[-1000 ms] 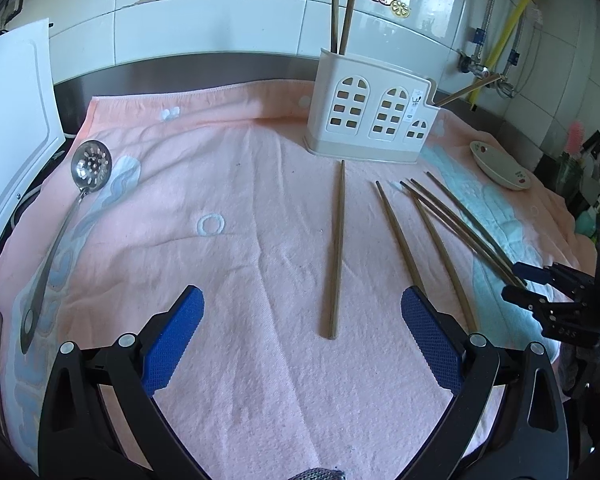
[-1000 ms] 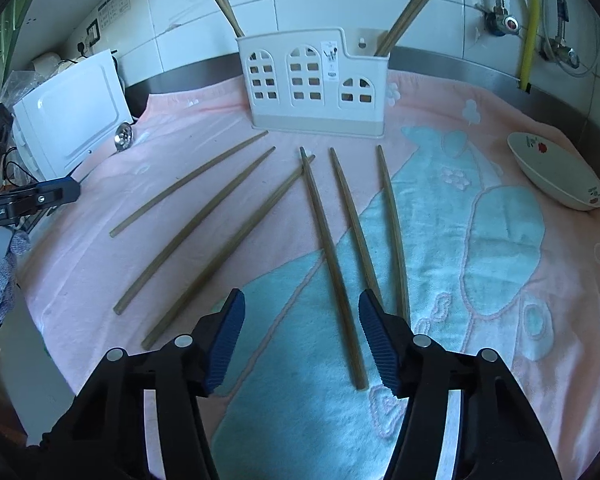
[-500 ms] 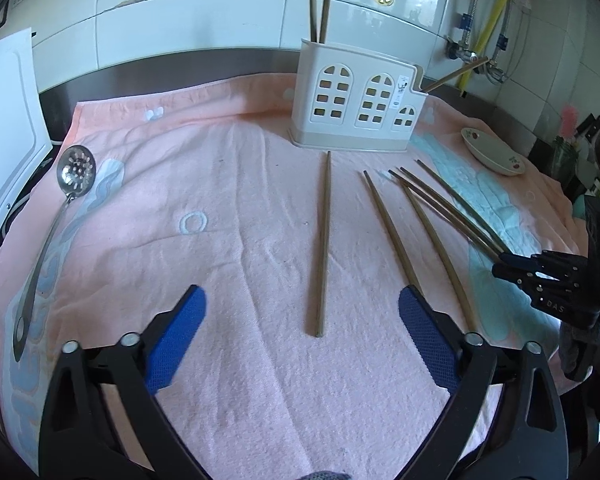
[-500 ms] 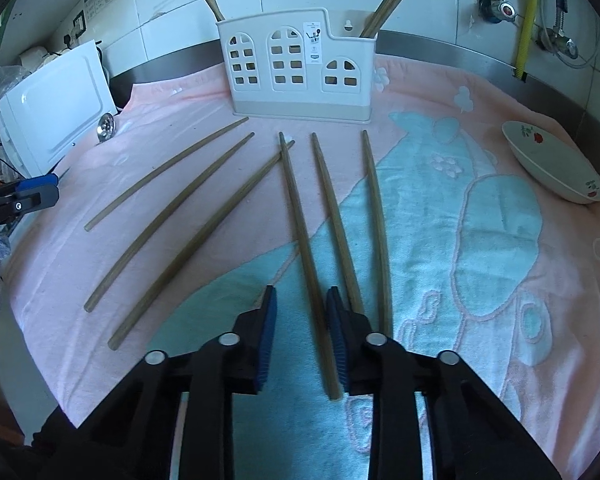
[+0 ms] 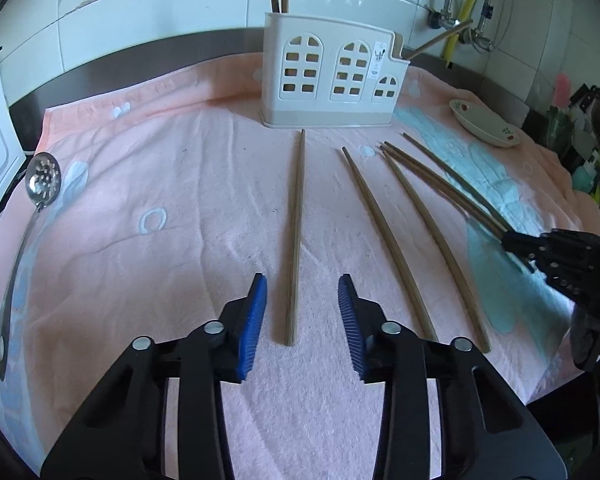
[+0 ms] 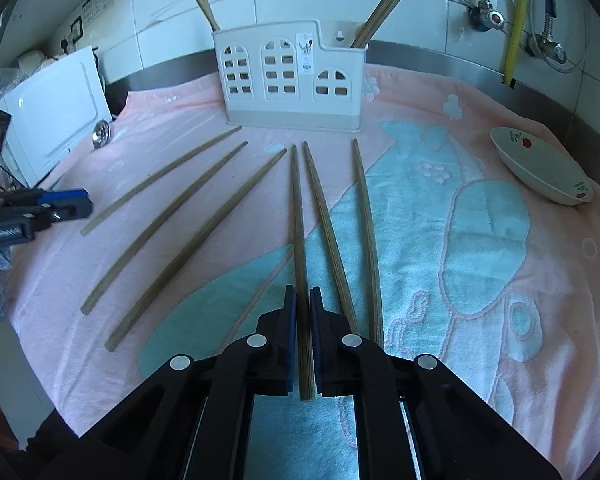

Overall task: Organize utensils
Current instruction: 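Lower the right tool onto a wooden chopstick and close it while the left tool grasps another, then lift the held chopsticks upright with both tools and carry them over the caddy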

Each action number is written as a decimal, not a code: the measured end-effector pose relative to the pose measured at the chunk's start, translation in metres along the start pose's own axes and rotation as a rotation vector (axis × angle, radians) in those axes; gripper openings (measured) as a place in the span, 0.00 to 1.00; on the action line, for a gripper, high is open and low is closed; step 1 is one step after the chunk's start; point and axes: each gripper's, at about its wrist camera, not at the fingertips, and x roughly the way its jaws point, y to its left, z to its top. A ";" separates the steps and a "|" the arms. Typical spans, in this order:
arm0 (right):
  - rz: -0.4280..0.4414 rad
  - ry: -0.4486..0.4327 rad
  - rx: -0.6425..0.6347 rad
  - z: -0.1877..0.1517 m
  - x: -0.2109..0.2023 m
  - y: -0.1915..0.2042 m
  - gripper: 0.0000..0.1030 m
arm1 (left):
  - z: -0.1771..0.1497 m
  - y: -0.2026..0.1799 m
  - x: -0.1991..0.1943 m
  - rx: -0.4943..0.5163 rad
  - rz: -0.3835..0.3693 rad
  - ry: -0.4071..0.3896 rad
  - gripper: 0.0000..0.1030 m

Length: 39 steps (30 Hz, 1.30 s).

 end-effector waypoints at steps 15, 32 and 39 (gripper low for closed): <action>0.021 -0.176 0.016 0.027 -0.061 0.016 0.06 | 0.004 -0.003 0.030 -0.006 0.027 0.055 0.15; 0.014 -0.214 -0.013 0.082 -0.081 0.028 0.06 | 0.025 -0.005 -0.005 0.003 0.021 -0.032 0.05; 0.021 -0.218 -0.016 0.109 -0.086 0.028 0.06 | 0.058 -0.013 -0.046 0.040 0.002 -0.151 0.05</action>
